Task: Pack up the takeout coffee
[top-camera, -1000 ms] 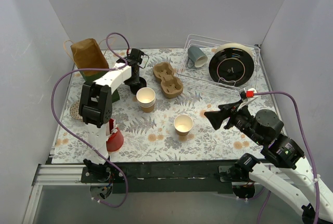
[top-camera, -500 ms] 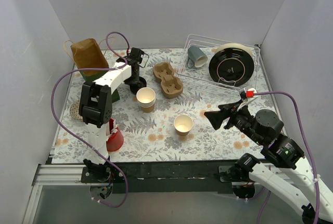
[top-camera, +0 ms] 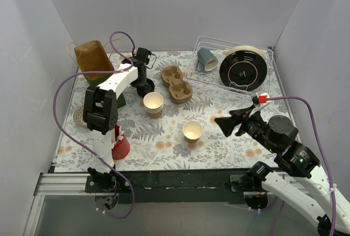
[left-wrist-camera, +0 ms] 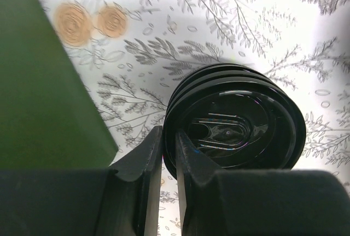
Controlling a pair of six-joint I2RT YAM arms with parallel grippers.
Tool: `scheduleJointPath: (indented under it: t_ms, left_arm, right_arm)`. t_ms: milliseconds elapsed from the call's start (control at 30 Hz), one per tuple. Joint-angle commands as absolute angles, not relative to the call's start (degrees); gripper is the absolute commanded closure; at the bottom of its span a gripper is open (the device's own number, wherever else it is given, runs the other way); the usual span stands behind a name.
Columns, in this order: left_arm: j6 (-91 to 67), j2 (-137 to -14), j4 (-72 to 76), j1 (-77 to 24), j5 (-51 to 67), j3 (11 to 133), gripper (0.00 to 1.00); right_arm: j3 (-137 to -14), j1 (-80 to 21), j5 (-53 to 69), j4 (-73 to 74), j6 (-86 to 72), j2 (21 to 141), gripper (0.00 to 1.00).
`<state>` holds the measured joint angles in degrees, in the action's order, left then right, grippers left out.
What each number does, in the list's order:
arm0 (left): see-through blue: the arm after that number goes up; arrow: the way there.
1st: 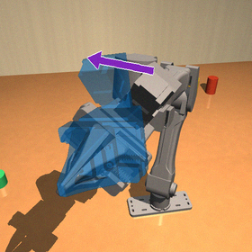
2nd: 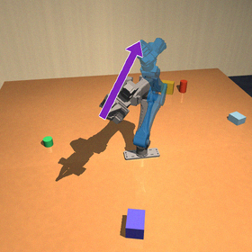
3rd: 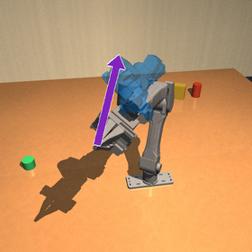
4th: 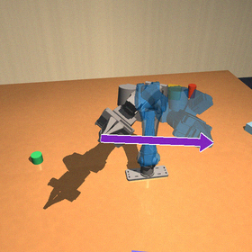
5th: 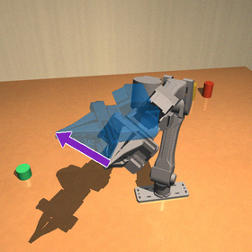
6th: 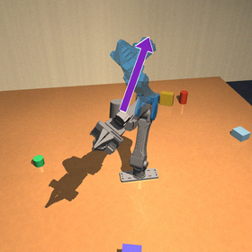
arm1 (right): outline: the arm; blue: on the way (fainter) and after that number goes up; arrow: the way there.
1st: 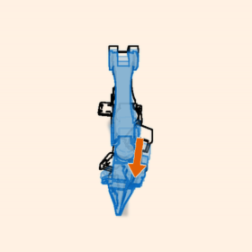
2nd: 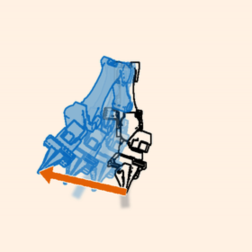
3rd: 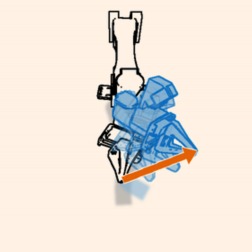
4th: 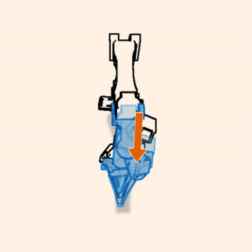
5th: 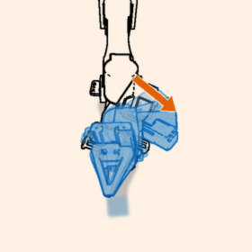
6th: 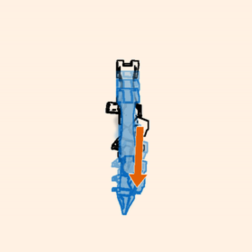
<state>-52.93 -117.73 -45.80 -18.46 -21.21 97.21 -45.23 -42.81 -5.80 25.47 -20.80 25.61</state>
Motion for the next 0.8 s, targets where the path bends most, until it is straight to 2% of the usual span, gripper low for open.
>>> scheduleJointPath:
  t_ms: [0, 167, 233, 300, 333, 467, 533, 567, 600, 633, 667, 767]
  left_arm:
    - [-55.81, -116.88, -50.15, -18.19, -26.61, 103.08, 1.00]
    - [-56.51, -117.16, -48.69, -18.02, -22.16, 103.01, 1.00]
    - [-57.30, -117.33, -49.39, -18.28, -25.74, 103.27, 0.92]
    - [-57.22, -117.60, -50.01, -18.37, -24.63, 103.36, 0.91]
    - [-56.69, -117.77, -49.49, -18.37, -24.52, 102.84, 0.99]
    - [-56.78, -119.18, -49.66, -18.37, -23.21, 101.78, 1.00]
    - [-57.13, -119.79, -49.48, -18.28, -23.38, 101.08, 0.84]
    - [-57.22, -119.97, -49.48, -18.28, -23.38, 100.90, 0.80]
    - [-57.13, -120.14, -49.40, -18.28, -23.47, 100.64, 0.80]
    - [-57.04, -120.06, -49.39, -18.28, -23.55, 100.55, 0.85]
    - [-56.87, -119.97, -49.31, -18.28, -23.55, 100.55, 1.00]
    - [-56.60, -119.71, -49.22, -18.28, -22.94, 100.98, 1.00]
  right_arm:
    - [-46.58, -42.71, -5.10, 22.15, -20.65, 26.19, 0.17]
    - [-46.58, -42.63, -4.92, 22.06, -20.74, 26.19, 0.17]
    - [-46.41, -42.71, -5.01, 21.89, -20.74, 26.19, 0.17]
    - [-46.67, -42.71, -4.75, 21.97, -20.74, 26.37, 0.17]
    - [-46.84, -42.71, -4.66, 22.06, -20.74, 26.37, 0.17]
    - [-46.85, -42.71, -4.92, 21.97, -20.74, 26.28, 0.17]
    - [-46.76, -42.71, -4.75, 21.71, -20.83, 26.45, 0.17]
    - [-46.76, -42.71, -4.57, 21.71, -20.92, 26.54, 0.17]
    - [-46.76, -42.80, -4.40, 21.71, -20.83, 26.46, 0.17]
    - [-46.67, -42.63, -4.48, 21.71, -21.00, 26.54, 0.17]
    - [-46.58, -42.71, -4.48, 21.71, -21.01, 26.54, 0.18]
    - [-46.58, -42.71, -4.39, 21.36, -21.09, 26.46, 0.17]
